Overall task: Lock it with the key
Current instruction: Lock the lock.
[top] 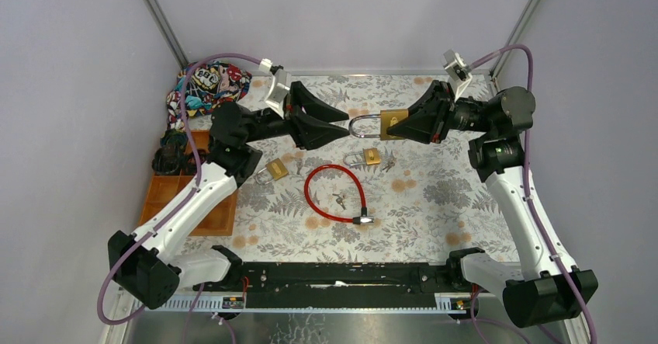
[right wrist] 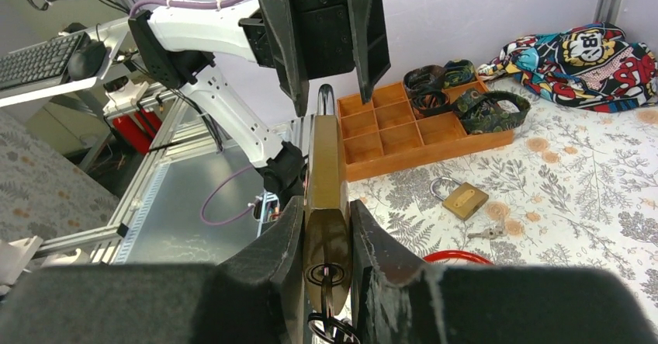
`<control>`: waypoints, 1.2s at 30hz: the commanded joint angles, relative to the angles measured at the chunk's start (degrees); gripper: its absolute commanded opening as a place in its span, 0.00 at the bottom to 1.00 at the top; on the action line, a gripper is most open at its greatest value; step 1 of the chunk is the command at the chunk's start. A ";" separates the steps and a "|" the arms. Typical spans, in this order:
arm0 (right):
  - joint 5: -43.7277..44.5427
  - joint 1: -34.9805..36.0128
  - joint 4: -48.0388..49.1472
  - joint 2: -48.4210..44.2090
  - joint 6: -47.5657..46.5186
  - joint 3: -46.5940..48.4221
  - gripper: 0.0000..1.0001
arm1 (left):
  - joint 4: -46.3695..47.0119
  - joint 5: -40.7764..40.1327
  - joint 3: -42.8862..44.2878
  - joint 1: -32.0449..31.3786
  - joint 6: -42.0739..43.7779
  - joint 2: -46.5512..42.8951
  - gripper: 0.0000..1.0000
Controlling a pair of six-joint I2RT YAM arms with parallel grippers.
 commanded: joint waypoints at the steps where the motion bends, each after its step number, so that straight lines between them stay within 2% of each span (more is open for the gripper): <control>1: -0.83 -0.27 0.80 -0.50 -1.99 4.11 0.00 | -4.03 1.97 1.89 -0.66 3.33 -0.01 0.49; 7: -0.88 -0.26 3.63 -0.46 -0.04 3.89 0.00 | -6.19 2.12 3.04 -4.09 2.37 1.24 0.49; 9: -1.02 -0.27 3.53 -0.43 -0.01 4.02 0.00 | -4.62 1.92 2.94 -4.55 1.11 1.45 0.45; 11: -0.95 -0.27 3.52 -0.43 0.16 4.04 0.00 | -3.87 1.50 3.00 -4.72 0.77 1.50 0.32; 13: -0.78 -0.27 3.60 -0.51 0.26 4.11 0.00 | -3.96 1.50 2.96 -4.76 0.78 1.64 0.07; 14: -0.53 -0.27 3.57 -0.59 0.33 4.11 0.00 | -3.99 1.33 2.89 -4.81 0.74 1.64 0.00; 17: 0.83 -0.27 4.00 -0.85 0.70 3.53 0.00 | -2.29 0.54 2.47 -5.56 -0.28 2.14 0.00; 21: 1.50 -0.27 11.43 -1.17 5.93 1.33 0.00 | 0.75 -0.69 2.34 -6.91 -1.06 3.39 0.00; 26: 4.20 -0.18 14.72 -1.91 6.81 -1.68 0.00 | 3.76 -0.93 2.80 -9.61 -3.02 5.19 0.00; 31: 6.11 0.26 23.09 -1.27 11.56 -5.92 0.00 | 6.73 -2.73 4.08 -11.33 -6.81 7.19 0.00; 36: 7.45 0.26 13.56 -1.49 2.78 -6.73 0.00 | 7.36 -1.67 5.26 -11.74 -7.61 7.61 0.00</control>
